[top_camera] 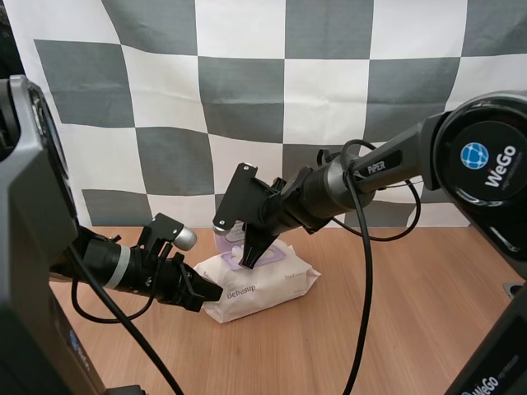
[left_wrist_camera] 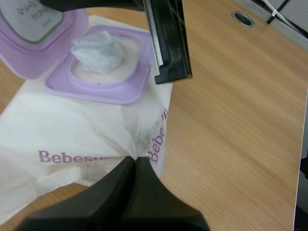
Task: Open the wet wipes lid
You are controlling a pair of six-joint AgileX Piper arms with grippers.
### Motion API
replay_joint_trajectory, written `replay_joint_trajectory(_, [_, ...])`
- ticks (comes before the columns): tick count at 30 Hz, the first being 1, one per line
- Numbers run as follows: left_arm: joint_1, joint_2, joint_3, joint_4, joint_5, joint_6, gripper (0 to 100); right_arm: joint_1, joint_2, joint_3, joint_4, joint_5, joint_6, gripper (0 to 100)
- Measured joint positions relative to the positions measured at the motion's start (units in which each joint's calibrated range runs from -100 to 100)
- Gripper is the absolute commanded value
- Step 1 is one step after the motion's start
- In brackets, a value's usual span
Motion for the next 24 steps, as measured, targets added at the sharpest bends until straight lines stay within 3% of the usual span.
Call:
replay_joint_trajectory(13, [0.0,0.0,0.0,0.02,0.0,0.0,0,0.0,0.34,-1.01,-1.65,-0.86,0.0,0])
replay_joint_trajectory(24, [0.0,0.0,0.0,0.02,0.0,0.0,0,0.0,2.69,-4.31,1.81,-0.71,0.0,0])
